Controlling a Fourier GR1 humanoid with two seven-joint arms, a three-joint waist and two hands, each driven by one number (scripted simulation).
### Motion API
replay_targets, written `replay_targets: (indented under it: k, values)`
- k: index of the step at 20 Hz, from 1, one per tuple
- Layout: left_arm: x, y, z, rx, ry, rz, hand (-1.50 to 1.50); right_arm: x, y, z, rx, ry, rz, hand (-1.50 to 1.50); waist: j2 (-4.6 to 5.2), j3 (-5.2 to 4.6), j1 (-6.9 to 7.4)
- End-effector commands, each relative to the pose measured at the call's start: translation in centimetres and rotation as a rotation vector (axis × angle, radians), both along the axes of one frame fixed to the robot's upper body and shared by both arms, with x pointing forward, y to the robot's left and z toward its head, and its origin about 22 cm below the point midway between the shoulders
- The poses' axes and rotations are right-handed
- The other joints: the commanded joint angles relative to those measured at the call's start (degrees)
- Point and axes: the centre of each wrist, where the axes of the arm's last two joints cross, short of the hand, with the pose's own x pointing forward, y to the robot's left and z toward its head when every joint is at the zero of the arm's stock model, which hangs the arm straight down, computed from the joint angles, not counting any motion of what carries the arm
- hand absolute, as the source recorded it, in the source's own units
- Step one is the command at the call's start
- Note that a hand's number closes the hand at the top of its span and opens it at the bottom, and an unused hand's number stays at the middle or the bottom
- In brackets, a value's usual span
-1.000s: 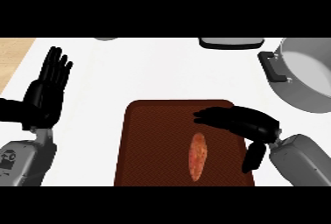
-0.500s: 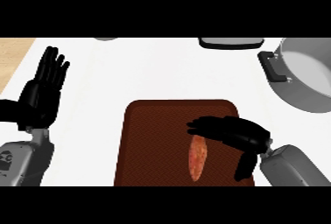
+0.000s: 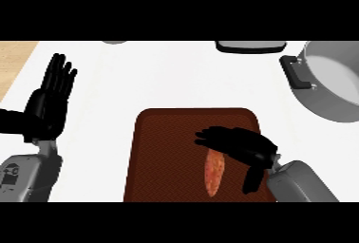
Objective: Pick the sweet potato from the tray and place it in the pot
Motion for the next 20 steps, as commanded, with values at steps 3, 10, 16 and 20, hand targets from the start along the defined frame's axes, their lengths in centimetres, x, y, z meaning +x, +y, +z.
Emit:
replay_targets:
  k: [3,10,16,20]
  values:
    - [1.1,-1.3,0.4,-0.001,0.004,0.009,0.0,0.9,0.9,-1.8,-0.013,0.03,-0.01,-1.5,0.02,0.01,-0.03]
    - [1.0,-1.4,1.4,-0.008,-0.012,0.008,0.0,0.3,2.5,-5.4,-0.007,0.027,0.026,-1.5,0.01,0.01,0.0]
    - [-0.1,-0.4,0.3,0.011,-0.006,0.005,0.0,-0.3,5.7,-5.7,0.009,0.01,0.125,1.5,0.02,0.01,0.1]
    - [-0.8,-0.1,0.6,-0.003,-0.008,0.006,0.0,-1.0,4.9,-7.8,0.061,-0.073,0.181,1.5,0.01,0.03,0.25]
